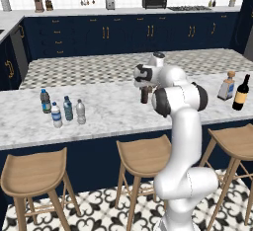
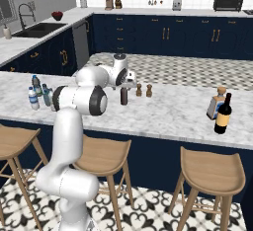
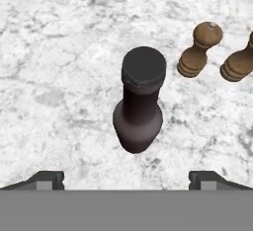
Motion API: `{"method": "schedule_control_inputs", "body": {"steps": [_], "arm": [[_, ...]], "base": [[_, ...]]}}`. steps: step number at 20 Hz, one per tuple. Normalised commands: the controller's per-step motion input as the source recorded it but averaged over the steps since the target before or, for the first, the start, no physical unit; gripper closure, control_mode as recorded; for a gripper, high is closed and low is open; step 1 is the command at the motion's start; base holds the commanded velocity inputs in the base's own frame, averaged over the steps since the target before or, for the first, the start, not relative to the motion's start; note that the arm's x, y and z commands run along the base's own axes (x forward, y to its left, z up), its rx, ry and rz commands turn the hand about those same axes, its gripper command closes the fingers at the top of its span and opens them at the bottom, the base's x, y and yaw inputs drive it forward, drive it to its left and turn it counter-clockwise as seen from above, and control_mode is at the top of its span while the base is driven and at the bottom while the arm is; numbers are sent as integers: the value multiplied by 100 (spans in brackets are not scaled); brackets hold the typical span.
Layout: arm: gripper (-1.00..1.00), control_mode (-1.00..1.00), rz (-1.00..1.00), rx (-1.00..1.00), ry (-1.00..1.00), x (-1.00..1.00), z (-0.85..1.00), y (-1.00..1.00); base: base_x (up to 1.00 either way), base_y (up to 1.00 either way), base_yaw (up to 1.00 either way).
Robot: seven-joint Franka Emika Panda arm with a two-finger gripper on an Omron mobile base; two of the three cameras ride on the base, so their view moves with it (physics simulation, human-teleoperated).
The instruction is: Move the plastic bottles in the middle to the plastics group, and the glass bottles in the middle to the glass group.
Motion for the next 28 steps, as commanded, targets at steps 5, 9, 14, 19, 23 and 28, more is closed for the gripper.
{"method": "schedule_control_inputs", "body": {"steps": [5,9,14,19,23,28], "arm": [[-100,-100,6,0,0,12,-14,0],[-100,-100,6,0,0,15,-11,0],[-100,-100,5,-2,3,20,-12,0],[-100,-100,5,-3,4,8,-7,0],[-100,-100,3,-1,0,0,0,0],[-100,-100,3,0,0,0,-4,0]], "base": [[0,0,0],[0,0,0],[0,0,0],[0,0,0],[0,0,0],[0,0,0]]}}
